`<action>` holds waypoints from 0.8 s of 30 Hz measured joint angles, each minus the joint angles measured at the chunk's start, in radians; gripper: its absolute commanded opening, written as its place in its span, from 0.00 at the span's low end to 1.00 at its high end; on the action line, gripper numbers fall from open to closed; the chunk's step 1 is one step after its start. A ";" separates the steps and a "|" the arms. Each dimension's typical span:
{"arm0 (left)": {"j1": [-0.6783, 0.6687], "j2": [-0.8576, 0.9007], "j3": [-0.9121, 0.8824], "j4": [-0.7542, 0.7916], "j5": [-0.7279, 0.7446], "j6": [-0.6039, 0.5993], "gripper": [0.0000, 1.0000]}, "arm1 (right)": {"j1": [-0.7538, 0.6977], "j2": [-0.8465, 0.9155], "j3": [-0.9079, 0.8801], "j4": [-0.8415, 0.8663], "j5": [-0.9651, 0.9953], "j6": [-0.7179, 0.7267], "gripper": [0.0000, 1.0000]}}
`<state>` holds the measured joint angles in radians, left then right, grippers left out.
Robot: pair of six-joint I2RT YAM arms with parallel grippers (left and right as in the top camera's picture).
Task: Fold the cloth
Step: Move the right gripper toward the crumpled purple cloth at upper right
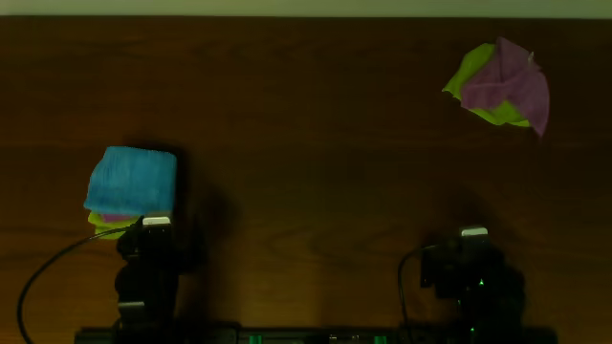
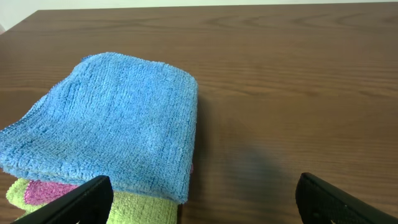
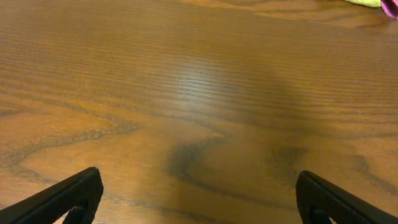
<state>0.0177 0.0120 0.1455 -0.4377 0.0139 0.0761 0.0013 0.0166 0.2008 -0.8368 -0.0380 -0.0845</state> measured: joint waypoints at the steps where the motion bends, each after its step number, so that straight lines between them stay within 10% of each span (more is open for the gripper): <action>1: 0.000 0.000 0.000 0.000 0.000 0.000 0.95 | 0.000 0.000 0.000 0.000 0.000 0.000 0.99; 24: 0.000 0.000 0.000 0.000 0.000 0.000 0.95 | 0.000 0.000 0.000 0.008 0.000 0.000 0.99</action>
<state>0.0177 0.0120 0.1455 -0.4377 0.0139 0.0761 0.0013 0.0166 0.2008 -0.8288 -0.0380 -0.0845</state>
